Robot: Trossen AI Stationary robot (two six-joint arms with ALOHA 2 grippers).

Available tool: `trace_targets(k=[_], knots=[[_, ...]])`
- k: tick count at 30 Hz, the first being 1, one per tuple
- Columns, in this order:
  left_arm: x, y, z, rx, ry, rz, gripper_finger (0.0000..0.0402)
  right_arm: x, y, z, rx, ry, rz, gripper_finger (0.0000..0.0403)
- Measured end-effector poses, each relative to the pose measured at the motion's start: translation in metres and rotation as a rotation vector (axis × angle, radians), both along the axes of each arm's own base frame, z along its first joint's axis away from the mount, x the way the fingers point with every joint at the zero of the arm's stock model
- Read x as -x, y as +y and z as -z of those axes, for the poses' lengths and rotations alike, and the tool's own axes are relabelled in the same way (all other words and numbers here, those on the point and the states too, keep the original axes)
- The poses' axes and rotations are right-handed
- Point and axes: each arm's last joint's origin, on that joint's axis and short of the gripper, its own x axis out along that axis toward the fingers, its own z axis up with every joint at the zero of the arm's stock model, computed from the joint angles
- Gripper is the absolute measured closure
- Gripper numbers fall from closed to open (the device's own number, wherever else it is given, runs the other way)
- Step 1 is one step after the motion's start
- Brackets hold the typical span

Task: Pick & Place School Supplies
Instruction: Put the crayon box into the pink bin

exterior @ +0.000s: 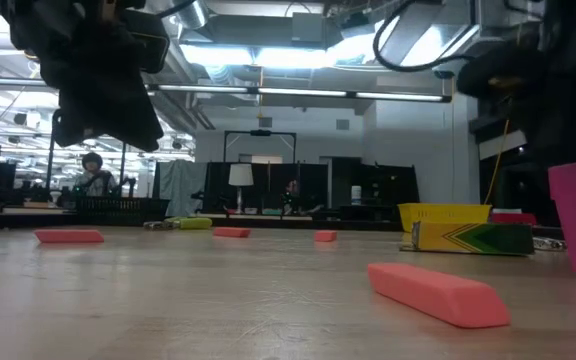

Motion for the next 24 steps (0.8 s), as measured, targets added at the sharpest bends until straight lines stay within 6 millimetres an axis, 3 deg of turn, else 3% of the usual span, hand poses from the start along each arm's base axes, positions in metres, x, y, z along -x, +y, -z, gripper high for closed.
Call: trace_targets(k=[7, 20, 24], knots=[[-0.002, -0.001, -0.002, 0.018, -0.033, -0.006, 0.0336, 0.0, -0.01, 0.021, 0.008, -0.056, 0.055, 0.0296], [-0.006, 0.002, -0.005, 0.05, -0.059, -0.01, 0.0336, 0.004, -0.017, 0.031, 0.063, -0.071, 0.084, 0.0302], [-0.007, 0.003, -0.005, 0.051, -0.061, -0.013, 0.0336, 0.003, -0.018, 0.031, 0.085, -0.081, 0.09, 0.032]])
